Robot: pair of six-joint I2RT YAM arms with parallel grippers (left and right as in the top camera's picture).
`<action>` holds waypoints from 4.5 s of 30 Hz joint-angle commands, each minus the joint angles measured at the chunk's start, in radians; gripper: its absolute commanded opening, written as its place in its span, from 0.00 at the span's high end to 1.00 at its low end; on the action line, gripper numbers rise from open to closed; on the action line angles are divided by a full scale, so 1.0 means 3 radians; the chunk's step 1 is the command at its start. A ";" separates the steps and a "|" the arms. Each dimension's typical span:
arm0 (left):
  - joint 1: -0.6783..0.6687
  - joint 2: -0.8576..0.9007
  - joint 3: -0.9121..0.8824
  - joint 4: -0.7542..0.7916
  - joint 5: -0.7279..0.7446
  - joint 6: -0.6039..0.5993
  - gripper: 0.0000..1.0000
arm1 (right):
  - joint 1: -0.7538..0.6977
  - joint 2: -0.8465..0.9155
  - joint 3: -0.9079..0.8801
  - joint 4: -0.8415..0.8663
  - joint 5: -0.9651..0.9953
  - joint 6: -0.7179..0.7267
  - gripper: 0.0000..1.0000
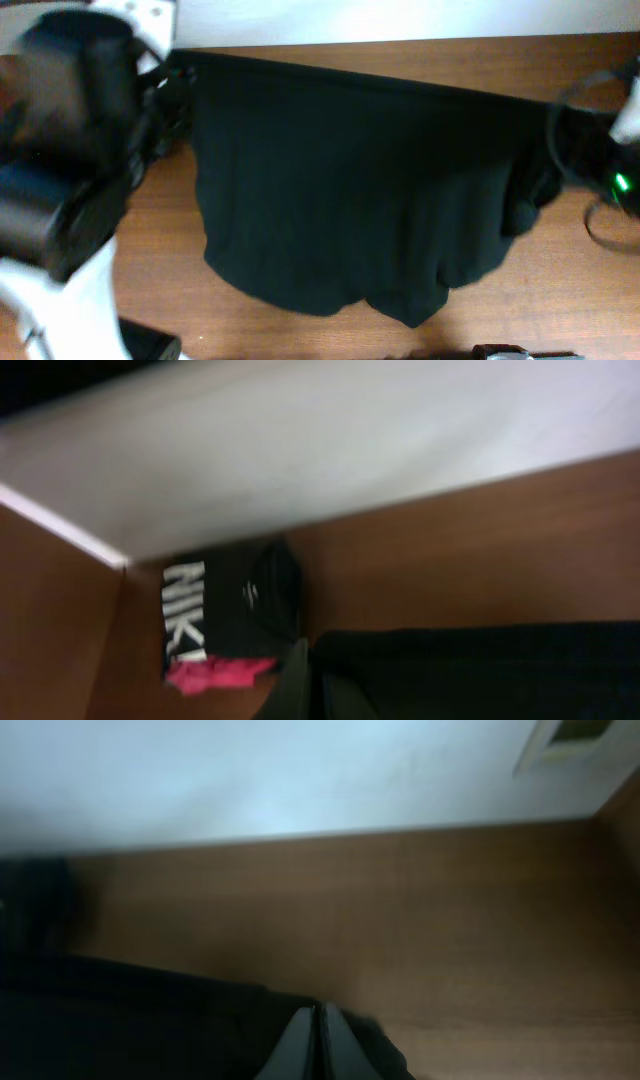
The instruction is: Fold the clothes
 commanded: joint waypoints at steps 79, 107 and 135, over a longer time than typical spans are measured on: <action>0.0540 0.2920 0.0537 0.0365 0.0276 -0.0257 0.07 | -0.0057 0.3147 -0.0284 0.2279 0.0131 0.0389 0.96; 0.0650 0.2532 0.1523 -0.0440 0.1198 0.0050 0.07 | -0.0417 0.2466 0.0910 -0.0142 -0.0824 0.0022 0.00; 0.0843 0.1303 -0.1740 0.0202 0.1069 -0.0473 0.18 | 0.0189 0.0057 -0.1971 -0.0094 -0.0524 0.0415 0.05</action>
